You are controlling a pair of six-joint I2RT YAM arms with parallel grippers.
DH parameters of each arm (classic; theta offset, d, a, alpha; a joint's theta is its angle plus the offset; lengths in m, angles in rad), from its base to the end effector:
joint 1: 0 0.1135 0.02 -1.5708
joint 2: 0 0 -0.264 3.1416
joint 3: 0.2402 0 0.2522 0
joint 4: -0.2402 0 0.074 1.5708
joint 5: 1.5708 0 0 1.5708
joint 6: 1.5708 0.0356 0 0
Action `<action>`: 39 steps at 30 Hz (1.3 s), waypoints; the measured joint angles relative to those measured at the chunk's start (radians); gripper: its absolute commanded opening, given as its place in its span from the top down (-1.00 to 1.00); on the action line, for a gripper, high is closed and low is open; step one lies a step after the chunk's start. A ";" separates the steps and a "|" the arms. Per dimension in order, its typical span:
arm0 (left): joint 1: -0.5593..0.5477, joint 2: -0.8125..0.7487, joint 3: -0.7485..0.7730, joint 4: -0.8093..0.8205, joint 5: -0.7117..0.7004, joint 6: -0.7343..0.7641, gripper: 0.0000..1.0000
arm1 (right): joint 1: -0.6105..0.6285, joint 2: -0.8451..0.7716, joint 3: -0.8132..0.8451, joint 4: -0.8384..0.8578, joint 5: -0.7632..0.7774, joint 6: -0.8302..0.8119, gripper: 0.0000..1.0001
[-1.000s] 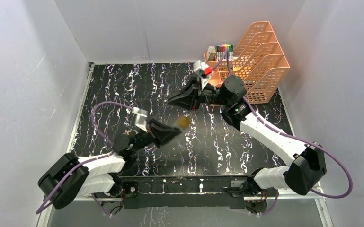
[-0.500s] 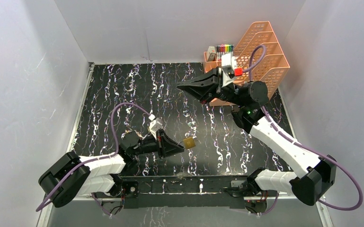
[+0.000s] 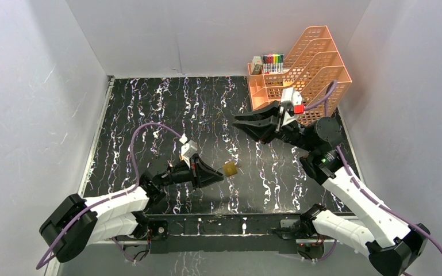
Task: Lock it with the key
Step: Lock the lock.
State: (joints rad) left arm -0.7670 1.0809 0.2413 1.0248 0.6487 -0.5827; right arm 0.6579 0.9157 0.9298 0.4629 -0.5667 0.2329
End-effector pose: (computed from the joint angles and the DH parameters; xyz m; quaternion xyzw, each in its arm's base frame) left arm 0.1324 -0.1575 0.2230 0.2999 0.5803 -0.6146 0.4423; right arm 0.1431 0.1348 0.4341 -0.3387 0.4377 0.4845 0.6774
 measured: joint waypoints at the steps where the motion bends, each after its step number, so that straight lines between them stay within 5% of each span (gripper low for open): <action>1: 0.000 -0.018 0.003 -0.019 -0.010 0.009 1.00 | -0.004 -0.013 -0.010 -0.017 0.000 -0.007 -0.05; 6: 0.002 -0.106 0.005 -0.101 -0.059 0.046 1.00 | -0.018 -0.027 -0.033 -0.088 -0.023 -0.024 -0.55; 12: 0.010 -0.220 0.008 -0.200 -0.140 0.070 1.00 | -0.067 -0.013 -0.065 -0.082 -0.105 0.017 -0.71; 22: 0.066 -0.263 0.109 -0.302 -0.158 0.082 1.00 | -0.266 0.158 -0.157 0.304 -0.391 0.406 -0.64; 29: 0.144 -0.128 0.119 -0.209 -0.065 0.000 1.00 | -0.267 0.035 -0.225 0.212 -0.385 0.351 -0.49; 39: 0.144 -0.065 0.162 -0.103 0.060 -0.081 1.00 | -0.267 0.107 -0.290 0.177 -0.375 0.346 -0.26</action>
State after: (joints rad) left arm -0.6228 1.0157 0.4034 0.9215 0.7082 -0.6636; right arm 0.3912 1.0225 0.6395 0.6399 -0.9421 0.5789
